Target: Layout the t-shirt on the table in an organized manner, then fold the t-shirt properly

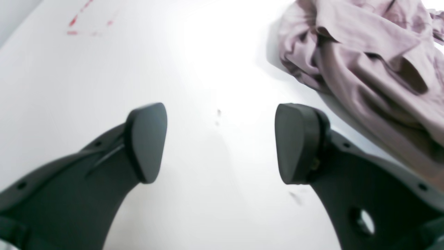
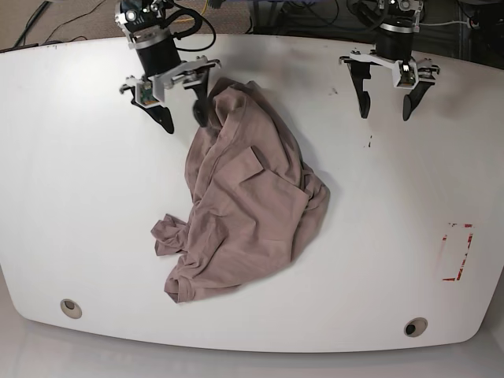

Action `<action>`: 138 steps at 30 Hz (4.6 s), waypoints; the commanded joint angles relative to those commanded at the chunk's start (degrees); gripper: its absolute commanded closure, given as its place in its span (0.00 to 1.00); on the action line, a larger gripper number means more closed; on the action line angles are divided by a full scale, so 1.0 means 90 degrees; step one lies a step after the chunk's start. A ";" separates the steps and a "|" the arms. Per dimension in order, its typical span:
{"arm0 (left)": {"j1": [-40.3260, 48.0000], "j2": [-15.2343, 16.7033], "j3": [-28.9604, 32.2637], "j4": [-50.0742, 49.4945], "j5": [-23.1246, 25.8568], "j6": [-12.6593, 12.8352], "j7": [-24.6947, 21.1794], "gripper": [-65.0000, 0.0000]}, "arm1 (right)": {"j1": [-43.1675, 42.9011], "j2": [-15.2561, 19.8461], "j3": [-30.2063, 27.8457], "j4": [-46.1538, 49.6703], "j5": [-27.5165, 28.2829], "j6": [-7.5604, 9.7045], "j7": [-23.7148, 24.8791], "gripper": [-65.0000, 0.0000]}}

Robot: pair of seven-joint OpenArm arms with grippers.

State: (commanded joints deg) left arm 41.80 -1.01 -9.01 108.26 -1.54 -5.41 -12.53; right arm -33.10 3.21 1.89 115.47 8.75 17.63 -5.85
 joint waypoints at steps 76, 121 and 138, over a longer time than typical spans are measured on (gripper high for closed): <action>-0.0225 -0.0049 0.0400 -0.0010 0.0020 -0.0010 0.0723 0.29 | 0.4542 -0.0078 0.0107 -0.1758 0.0029 0.0049 -0.2618 1.00; -0.2393 0.0303 0.3516 -0.0977 -0.0010 -0.0664 0.3048 0.21 | 0.5568 -0.0547 -0.0713 -0.1299 0.0068 0.0049 -0.2637 1.00; -0.2999 0.0684 0.3497 -0.1582 -0.0029 -0.0664 0.3028 0.21 | 0.6437 -0.1094 -0.0899 -0.1309 0.0020 0.0049 -0.2667 1.00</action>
State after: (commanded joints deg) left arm 14.81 5.14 22.46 94.02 -1.80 -11.38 14.73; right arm 24.84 -6.64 -6.20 103.69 8.92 18.07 -29.85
